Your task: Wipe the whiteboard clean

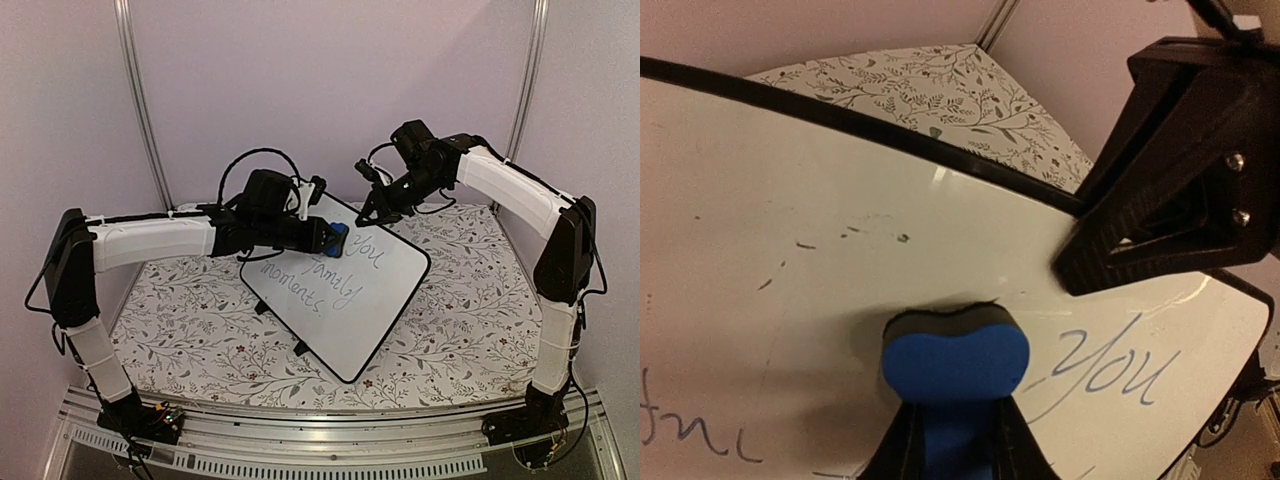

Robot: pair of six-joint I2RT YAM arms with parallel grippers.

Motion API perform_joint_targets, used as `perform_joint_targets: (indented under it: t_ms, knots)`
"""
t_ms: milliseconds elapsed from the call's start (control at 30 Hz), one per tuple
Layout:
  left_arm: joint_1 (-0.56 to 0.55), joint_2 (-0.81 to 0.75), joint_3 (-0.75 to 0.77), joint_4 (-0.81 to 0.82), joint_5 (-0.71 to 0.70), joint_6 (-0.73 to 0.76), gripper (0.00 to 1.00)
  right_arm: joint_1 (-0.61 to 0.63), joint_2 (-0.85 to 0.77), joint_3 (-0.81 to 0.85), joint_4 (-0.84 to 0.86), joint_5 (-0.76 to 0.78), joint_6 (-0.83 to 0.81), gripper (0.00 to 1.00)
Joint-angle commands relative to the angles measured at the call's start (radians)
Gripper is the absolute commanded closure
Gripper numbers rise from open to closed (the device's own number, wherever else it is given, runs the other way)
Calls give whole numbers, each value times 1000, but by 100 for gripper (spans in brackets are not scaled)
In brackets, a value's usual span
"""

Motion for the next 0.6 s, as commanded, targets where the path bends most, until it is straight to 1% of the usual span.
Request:
perform_joint_targets:
  t_ms: [0, 133, 300, 433, 567]
  knots:
    - [-68, 46, -98, 5, 18, -28, 100, 66, -18, -9, -17, -7, -107, 100]
    - [-91, 30, -188, 38, 17, -45, 100, 66, -17, -9, -16, -8, -108, 100]
    - [-94, 5, -269, 69, 17, -62, 100, 66, -16, -9, -17, -7, -108, 100]
    - [-94, 4, -280, 72, 15, -64, 100, 66, -15, -11, -16, -8, -108, 100]
    - [-95, 9, -248, 67, 5, -58, 100, 68, -15, -9, -18, -9, -108, 100]
